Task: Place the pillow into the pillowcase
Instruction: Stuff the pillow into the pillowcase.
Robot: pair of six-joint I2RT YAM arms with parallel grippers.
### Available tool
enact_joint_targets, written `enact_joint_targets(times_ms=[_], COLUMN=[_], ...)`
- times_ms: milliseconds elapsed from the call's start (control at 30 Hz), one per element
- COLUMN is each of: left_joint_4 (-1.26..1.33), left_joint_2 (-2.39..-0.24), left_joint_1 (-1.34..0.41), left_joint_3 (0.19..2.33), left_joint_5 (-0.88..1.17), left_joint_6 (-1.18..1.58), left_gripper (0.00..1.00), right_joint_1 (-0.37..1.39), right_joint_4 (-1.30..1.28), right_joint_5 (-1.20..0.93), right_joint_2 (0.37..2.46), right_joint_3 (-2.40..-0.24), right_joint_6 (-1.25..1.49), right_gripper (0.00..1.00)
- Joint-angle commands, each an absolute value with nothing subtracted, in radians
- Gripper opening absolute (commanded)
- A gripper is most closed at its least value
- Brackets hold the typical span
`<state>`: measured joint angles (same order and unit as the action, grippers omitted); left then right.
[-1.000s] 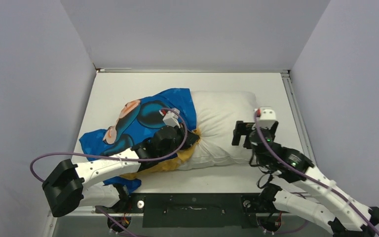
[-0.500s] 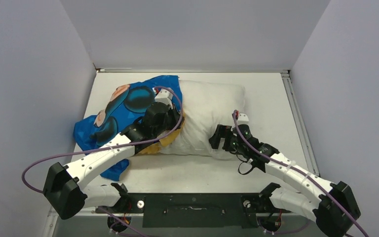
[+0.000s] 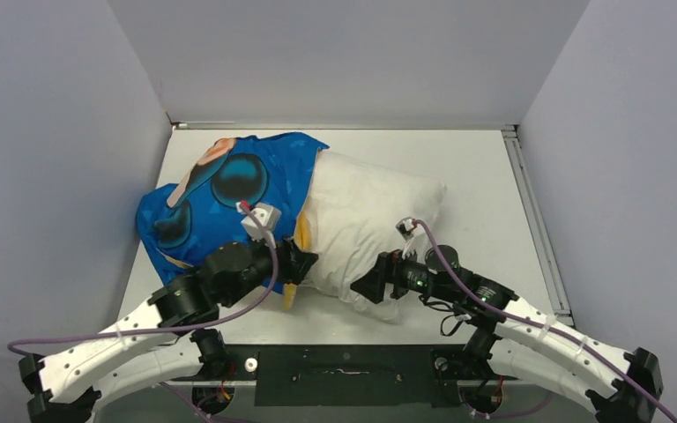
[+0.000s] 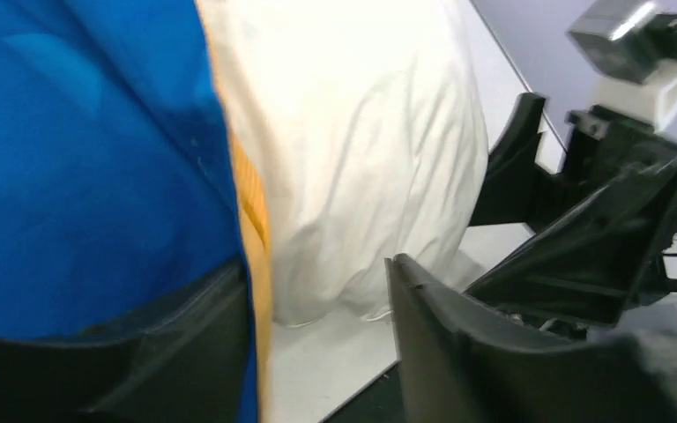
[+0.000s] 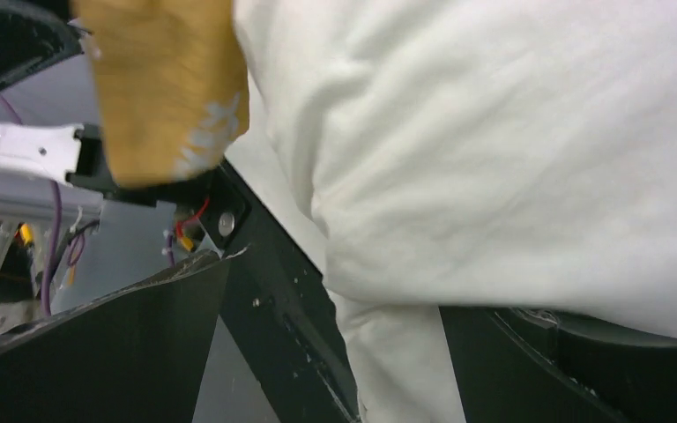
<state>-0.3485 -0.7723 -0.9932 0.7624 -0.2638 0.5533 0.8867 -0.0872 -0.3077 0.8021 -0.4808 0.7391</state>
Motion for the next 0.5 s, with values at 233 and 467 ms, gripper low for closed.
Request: enact_joint_targets(times_ms=[233,467], left_joint_4=[-0.52,-0.574], left_joint_2=[-0.759,-1.094], left_joint_1=[-0.997,-0.861], left_joint_3=[0.979,1.258], left_joint_5=[-0.662,-0.492], left_joint_6=[0.472,0.386], left_gripper=[0.88,0.92], right_joint_1=[0.801,0.621], right_joint_4=[-0.429,-0.41], right_joint_5=[0.118,0.091], right_joint_2=[0.747,0.777], right_joint_3=[-0.769,-0.736], right_joint_6=[0.587,0.586], right_gripper=[0.9,0.9])
